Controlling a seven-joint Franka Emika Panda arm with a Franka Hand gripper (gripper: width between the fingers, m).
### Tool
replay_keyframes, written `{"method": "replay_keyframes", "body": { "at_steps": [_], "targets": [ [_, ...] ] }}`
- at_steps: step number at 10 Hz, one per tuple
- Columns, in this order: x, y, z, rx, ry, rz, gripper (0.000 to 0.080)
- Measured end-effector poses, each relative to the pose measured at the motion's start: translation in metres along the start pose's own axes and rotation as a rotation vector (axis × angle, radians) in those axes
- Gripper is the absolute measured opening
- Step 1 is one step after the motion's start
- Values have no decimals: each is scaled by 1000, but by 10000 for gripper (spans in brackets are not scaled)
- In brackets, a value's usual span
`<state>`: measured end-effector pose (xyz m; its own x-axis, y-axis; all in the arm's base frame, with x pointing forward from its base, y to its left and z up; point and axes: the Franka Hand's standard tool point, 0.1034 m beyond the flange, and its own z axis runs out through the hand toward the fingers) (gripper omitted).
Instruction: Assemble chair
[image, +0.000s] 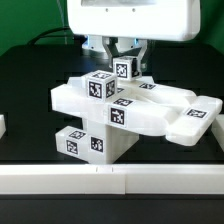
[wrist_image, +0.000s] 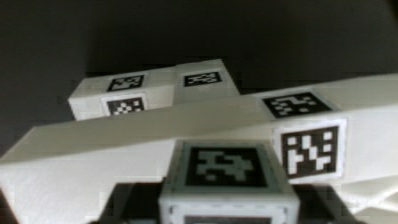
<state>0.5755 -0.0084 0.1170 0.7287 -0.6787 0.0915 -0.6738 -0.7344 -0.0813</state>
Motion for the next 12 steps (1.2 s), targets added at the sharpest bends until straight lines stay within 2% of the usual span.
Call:
{"method": "replay_keyframes", "body": {
  "at_steps": [4, 7, 9, 12],
  "targets": [
    [-2, -2, 0, 16, -12, 281, 287],
    [-2, -2, 0, 16, -12, 281, 287],
    [-2, -3, -1, 16, -12, 227, 603],
    [-2, -4, -1, 14, -9, -19, 647]
  ]
}}
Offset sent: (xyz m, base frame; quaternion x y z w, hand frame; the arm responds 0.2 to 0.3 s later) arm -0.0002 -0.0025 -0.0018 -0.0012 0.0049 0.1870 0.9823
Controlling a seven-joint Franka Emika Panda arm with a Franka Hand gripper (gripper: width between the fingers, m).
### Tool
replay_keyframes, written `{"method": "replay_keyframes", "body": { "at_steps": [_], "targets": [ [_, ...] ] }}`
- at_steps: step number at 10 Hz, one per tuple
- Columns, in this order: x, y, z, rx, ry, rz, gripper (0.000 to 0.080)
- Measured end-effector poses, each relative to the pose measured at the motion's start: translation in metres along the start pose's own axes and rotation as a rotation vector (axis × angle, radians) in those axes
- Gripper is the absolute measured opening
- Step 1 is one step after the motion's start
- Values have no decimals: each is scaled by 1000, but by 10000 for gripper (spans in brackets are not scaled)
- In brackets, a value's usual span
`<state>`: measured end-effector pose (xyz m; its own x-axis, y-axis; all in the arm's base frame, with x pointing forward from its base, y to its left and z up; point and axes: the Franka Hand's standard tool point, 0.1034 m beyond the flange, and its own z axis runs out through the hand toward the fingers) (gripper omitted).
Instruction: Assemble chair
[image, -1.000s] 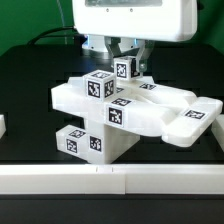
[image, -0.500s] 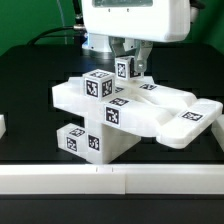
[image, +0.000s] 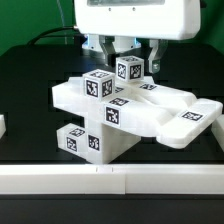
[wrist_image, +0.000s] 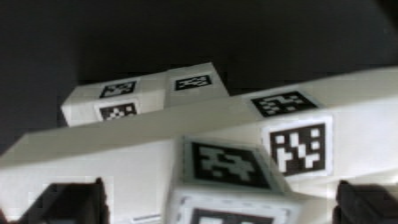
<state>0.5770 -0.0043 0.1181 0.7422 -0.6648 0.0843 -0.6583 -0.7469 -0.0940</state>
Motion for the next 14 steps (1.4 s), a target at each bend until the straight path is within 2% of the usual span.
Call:
{"method": "replay_keyframes", "body": {
  "at_steps": [2, 4, 10, 13, 14],
  "targets": [
    [-1, -1, 1, 1, 7, -146, 649],
    [-7, -3, 3, -14, 19, -326, 649],
    [-3, -2, 2, -33, 21, -845, 649],
    [0, 1, 2, -38, 19, -1004, 649],
    [0, 2, 2, -38, 18, -1001, 534]
  ]
}}
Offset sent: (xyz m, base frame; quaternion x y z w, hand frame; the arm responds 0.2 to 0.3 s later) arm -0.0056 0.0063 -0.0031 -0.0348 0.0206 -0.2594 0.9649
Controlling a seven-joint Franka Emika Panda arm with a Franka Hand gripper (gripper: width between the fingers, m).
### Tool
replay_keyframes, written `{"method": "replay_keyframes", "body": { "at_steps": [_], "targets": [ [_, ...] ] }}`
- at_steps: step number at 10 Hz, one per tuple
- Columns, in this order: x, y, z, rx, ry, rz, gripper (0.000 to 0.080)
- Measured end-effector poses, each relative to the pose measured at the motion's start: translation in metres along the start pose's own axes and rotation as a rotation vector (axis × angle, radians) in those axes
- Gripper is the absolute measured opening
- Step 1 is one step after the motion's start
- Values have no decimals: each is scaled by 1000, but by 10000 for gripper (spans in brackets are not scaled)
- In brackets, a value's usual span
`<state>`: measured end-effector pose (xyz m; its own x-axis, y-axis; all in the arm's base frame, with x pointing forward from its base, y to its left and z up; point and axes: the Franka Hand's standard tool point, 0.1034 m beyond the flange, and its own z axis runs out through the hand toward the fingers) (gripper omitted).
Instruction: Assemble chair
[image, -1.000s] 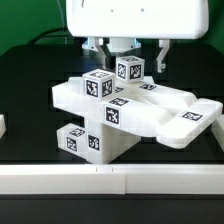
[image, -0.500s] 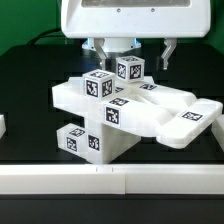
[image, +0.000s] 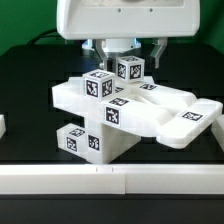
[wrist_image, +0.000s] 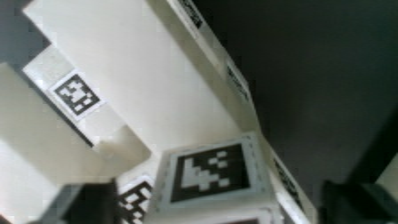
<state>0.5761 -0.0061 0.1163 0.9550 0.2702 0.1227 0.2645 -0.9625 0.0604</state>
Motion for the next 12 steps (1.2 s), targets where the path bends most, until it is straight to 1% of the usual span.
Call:
{"method": "replay_keyframes", "body": {
  "at_steps": [1, 2, 3, 5, 7, 11, 12],
  "targets": [
    [0, 0, 0, 0, 0, 2, 397],
    [0, 0, 0, 0, 0, 2, 397],
    [0, 0, 0, 1, 0, 16, 285],
    [0, 0, 0, 1, 0, 45, 285],
    [0, 0, 0, 1, 0, 154, 285],
    [-1, 0, 1, 10, 1, 486, 285],
    [0, -1, 1, 10, 0, 611, 287]
  ]
}}
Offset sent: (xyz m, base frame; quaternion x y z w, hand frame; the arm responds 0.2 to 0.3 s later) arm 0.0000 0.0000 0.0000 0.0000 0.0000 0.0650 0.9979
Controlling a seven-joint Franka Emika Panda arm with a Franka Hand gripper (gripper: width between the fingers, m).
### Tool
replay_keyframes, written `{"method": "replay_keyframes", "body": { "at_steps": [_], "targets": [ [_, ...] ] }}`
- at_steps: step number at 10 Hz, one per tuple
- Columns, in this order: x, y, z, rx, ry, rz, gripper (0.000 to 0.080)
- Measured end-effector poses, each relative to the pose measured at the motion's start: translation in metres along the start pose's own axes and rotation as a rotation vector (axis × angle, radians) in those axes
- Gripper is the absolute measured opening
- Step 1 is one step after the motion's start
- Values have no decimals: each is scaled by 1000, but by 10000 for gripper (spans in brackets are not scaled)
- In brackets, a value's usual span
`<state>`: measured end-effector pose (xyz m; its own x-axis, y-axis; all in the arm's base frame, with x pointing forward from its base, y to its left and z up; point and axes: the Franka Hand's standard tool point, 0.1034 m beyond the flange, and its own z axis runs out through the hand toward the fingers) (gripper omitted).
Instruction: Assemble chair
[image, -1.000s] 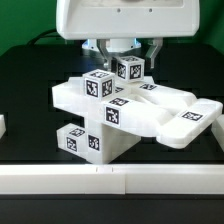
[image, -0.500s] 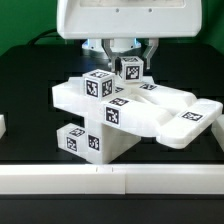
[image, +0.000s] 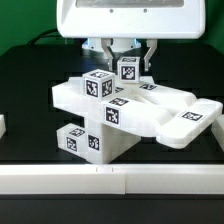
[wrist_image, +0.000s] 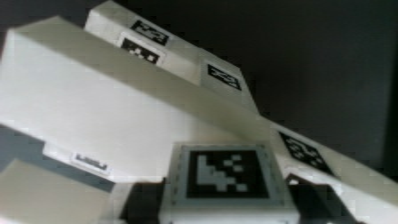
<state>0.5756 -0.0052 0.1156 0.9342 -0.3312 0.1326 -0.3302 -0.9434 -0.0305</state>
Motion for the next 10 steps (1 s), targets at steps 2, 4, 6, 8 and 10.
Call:
{"method": "replay_keyframes", "body": {
  "at_steps": [2, 4, 6, 8, 10],
  "targets": [
    [0, -1, 0, 6, -1, 175, 287],
    [0, -2, 0, 20, -5, 385, 287],
    [0, -5, 0, 31, -8, 546, 287],
    [-1, -8, -1, 39, -14, 687, 287],
    [-2, -9, -1, 46, -20, 798, 287]
  ]
}}
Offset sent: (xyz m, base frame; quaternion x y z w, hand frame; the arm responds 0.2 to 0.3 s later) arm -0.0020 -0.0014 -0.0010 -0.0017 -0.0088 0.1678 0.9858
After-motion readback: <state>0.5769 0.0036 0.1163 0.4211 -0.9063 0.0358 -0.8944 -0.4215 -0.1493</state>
